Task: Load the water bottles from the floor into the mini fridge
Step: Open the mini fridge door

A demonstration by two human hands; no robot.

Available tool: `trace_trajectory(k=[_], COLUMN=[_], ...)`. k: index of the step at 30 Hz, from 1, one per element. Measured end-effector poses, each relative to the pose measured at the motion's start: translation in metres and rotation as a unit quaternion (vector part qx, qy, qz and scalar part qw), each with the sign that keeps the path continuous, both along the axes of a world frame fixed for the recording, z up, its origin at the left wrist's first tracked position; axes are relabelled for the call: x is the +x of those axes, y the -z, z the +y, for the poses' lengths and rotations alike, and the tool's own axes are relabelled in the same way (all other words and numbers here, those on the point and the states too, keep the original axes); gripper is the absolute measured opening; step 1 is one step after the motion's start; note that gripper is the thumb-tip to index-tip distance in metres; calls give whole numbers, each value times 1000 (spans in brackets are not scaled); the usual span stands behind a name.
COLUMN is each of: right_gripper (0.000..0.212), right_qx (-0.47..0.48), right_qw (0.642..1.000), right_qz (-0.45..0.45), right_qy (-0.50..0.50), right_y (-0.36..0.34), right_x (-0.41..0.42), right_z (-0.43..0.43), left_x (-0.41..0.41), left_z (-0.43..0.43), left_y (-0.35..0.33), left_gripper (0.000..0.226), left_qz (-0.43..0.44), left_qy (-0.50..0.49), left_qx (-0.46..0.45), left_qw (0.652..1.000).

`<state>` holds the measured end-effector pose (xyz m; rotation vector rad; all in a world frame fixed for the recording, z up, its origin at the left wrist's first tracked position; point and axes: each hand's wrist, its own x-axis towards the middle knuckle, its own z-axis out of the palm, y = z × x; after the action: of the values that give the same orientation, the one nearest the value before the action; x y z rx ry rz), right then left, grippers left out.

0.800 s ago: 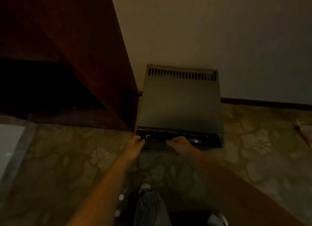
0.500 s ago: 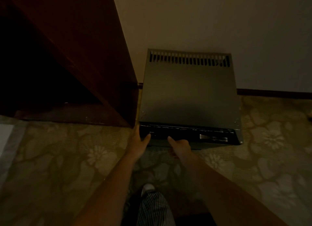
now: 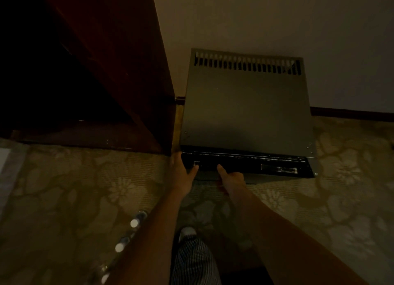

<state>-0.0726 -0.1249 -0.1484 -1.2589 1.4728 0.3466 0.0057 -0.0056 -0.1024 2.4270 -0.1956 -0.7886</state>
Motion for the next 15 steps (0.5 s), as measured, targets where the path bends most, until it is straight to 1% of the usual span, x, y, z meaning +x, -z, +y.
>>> trace_trajectory(k=[2, 5, 9, 11, 13, 15], right_gripper=[52, 45, 31, 29, 28, 27], right_qx=[-3, 12, 25, 19, 15, 6], right_qw=[1000, 999, 999, 999, 1000, 999], right_qz=[1, -6, -17, -3, 13, 27], right_qy=[-12, -40, -36, -30, -18, -27], right_y=[-1, -11, -25, -27, -29, -31], right_x=[-11, -39, -83, -104, -130, -155], right_z=[5, 19, 35, 43, 49, 52], left_x=[-12, -41, -80, -100, -120, -138], left_z=[10, 34, 63, 75, 84, 90], left_y=[0, 1, -3, -7, -10, -14], left_gripper=[66, 66, 56, 46, 37, 33], left_qz=[8, 53, 127, 161, 185, 208], left_qy=[-11, -30, -49, -31, 8, 57], left_qx=[-6, -35, -4, 13, 44, 75], left_qw=[1000, 997, 991, 986, 982, 974])
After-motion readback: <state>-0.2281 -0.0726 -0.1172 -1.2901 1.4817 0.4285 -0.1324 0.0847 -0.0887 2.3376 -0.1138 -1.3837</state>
